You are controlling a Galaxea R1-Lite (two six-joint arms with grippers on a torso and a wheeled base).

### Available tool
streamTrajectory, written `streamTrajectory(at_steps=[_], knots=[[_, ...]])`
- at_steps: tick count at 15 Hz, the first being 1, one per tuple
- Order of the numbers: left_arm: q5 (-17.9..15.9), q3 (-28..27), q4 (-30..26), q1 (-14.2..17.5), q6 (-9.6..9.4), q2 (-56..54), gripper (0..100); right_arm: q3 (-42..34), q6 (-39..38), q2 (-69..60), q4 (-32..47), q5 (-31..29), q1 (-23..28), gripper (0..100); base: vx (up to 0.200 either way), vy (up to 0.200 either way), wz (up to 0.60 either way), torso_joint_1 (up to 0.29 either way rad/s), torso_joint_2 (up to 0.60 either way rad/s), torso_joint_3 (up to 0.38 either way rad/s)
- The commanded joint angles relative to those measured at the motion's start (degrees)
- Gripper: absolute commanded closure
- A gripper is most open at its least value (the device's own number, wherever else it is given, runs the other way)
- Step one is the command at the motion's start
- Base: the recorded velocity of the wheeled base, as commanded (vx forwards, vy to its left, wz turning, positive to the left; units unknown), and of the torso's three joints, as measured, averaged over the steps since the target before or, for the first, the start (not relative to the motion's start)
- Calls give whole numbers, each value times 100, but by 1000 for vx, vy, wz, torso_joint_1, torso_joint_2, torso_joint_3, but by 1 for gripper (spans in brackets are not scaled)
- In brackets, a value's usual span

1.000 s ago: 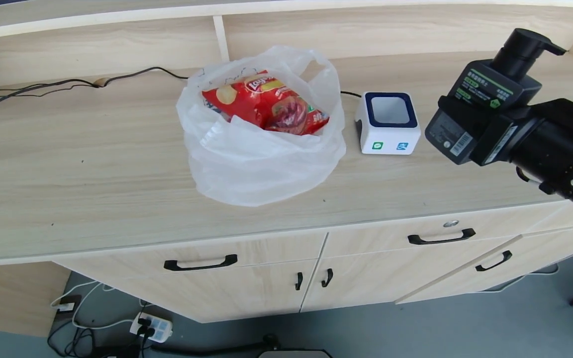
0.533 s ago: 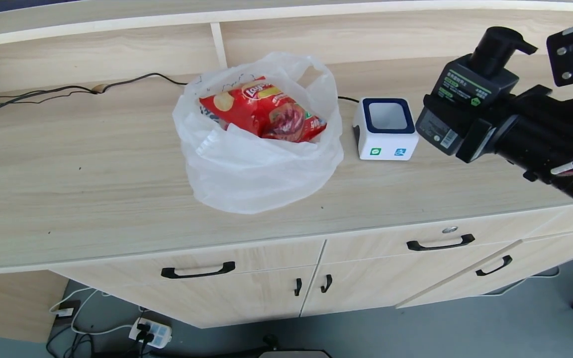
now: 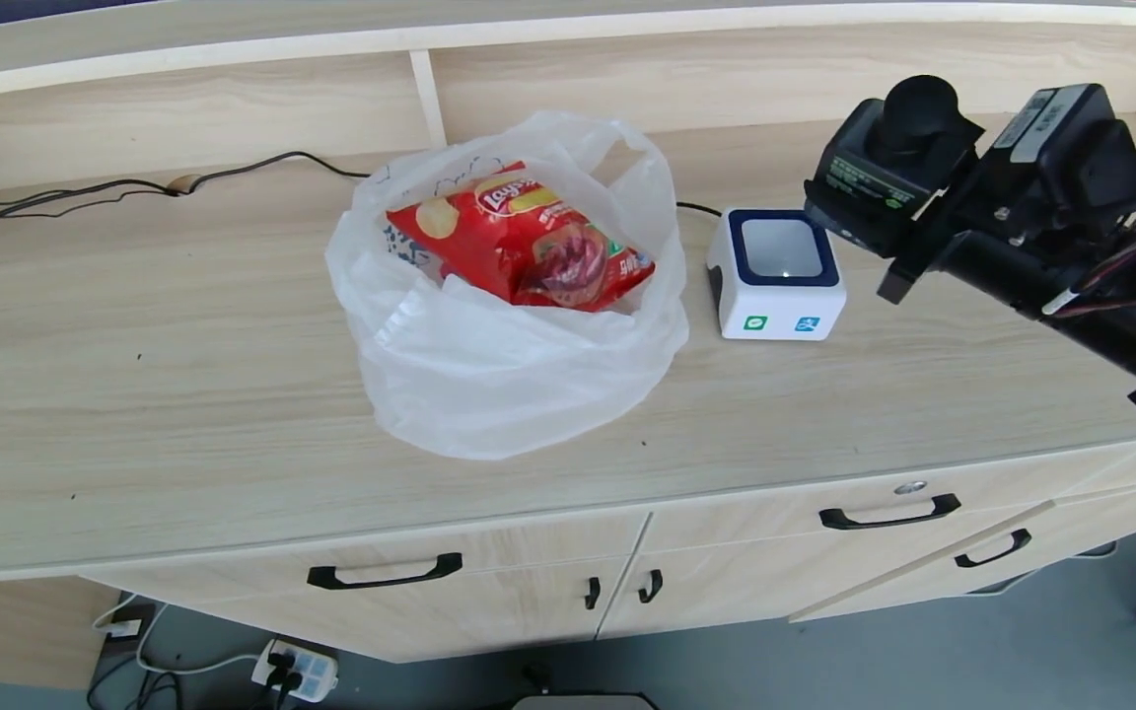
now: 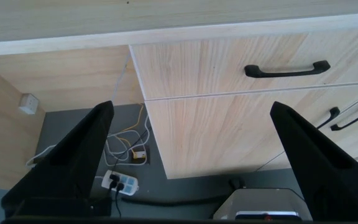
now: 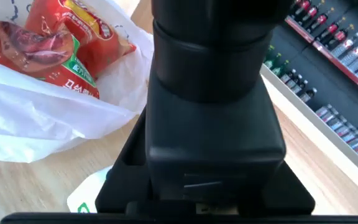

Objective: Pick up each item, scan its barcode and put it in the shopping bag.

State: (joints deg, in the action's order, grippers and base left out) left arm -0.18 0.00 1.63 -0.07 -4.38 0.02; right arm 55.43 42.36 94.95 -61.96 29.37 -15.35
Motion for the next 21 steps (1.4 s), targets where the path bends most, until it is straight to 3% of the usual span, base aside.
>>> streamTrajectory(at_steps=[1, 4, 10, 19, 21], knots=[[1, 0, 4, -1, -11, 6, 0, 117, 132, 436, -387, 359, 49, 100, 0, 0, 0, 0, 0, 0], [-17, 0, 12, -1, -116, 6, 0, 724, 448, 981, -641, 887, 172, 100, 0, 0, 0, 0, 0, 0], [-17, 0, 12, -1, -116, 6, 0, 1145, 703, 1430, -641, 1027, 656, 100, 0, 0, 0, 0, 0, 0], [-8, 0, 4, -1, -55, 6, 0, 1541, 738, 1570, -641, 983, 506, 100, 0, 0, 0, 0, 0, 0], [-8, 0, -23, -1, -55, 6, 0, 1409, 220, 1263, -641, 632, 252, 100, 0, 0, 0, 0, 0, 0]])
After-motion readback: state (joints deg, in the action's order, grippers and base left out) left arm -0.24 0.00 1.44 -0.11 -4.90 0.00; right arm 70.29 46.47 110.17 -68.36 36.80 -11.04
